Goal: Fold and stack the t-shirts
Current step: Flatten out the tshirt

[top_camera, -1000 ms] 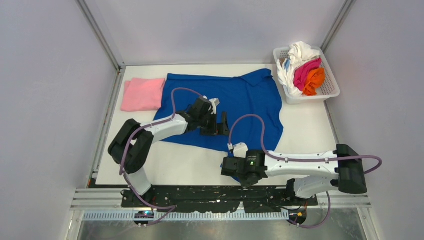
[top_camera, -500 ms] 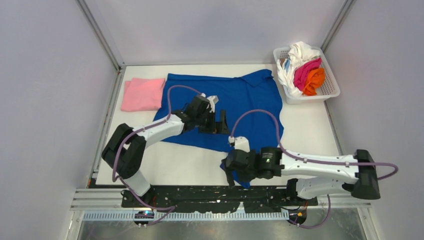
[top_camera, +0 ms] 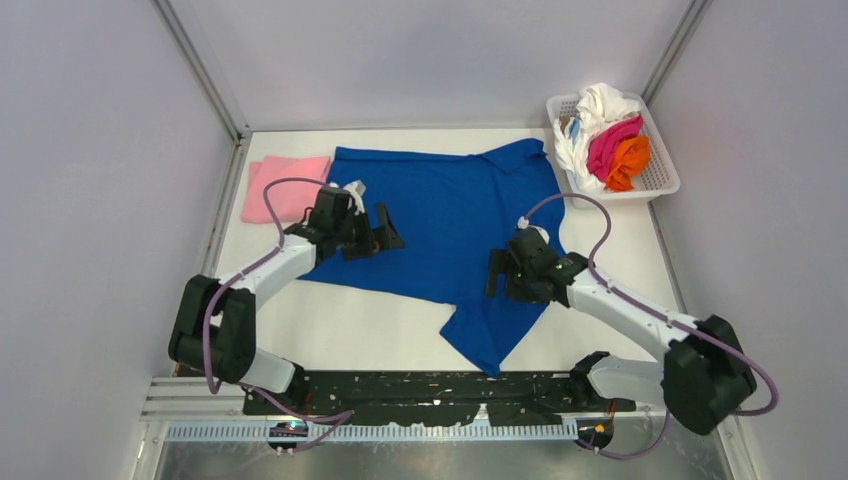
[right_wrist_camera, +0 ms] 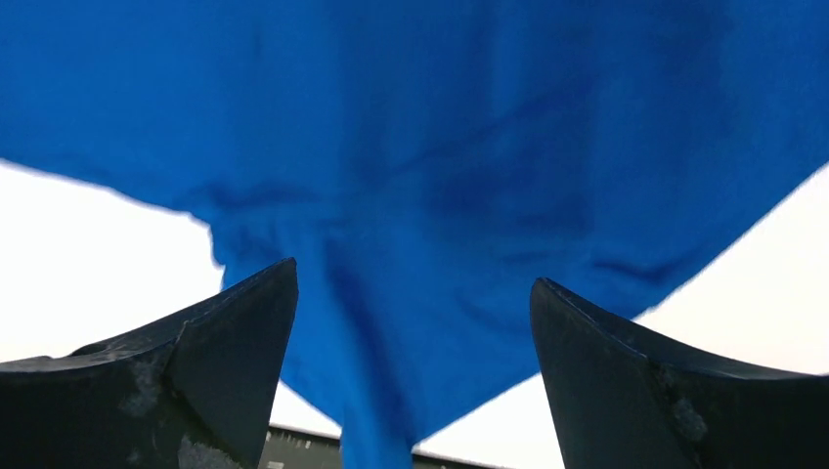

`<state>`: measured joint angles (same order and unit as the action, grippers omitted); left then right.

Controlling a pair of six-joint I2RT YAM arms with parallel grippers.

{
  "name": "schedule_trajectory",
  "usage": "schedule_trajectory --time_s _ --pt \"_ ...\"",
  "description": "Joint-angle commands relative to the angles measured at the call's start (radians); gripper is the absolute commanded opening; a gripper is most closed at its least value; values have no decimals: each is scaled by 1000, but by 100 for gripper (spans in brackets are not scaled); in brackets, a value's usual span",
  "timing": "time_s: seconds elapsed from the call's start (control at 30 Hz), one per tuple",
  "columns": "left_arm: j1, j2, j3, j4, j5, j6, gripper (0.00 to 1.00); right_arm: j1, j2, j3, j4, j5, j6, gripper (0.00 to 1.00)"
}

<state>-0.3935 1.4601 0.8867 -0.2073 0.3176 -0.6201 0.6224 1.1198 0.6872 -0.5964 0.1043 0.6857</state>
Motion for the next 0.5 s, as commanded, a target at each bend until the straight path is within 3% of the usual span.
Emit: schedule_trajectory --time_s 0.0,0.2,0.47 --pt "85 5 -17 24 28 7 100 -108 148 26 160 -75 -119 95" --pt "133 79 1 -6 5 8 100 -249 360 62 201 -146 -142 96" --pt "131 45 -91 -71 -69 -39 100 -356 427 109 157 -139 -186 96"
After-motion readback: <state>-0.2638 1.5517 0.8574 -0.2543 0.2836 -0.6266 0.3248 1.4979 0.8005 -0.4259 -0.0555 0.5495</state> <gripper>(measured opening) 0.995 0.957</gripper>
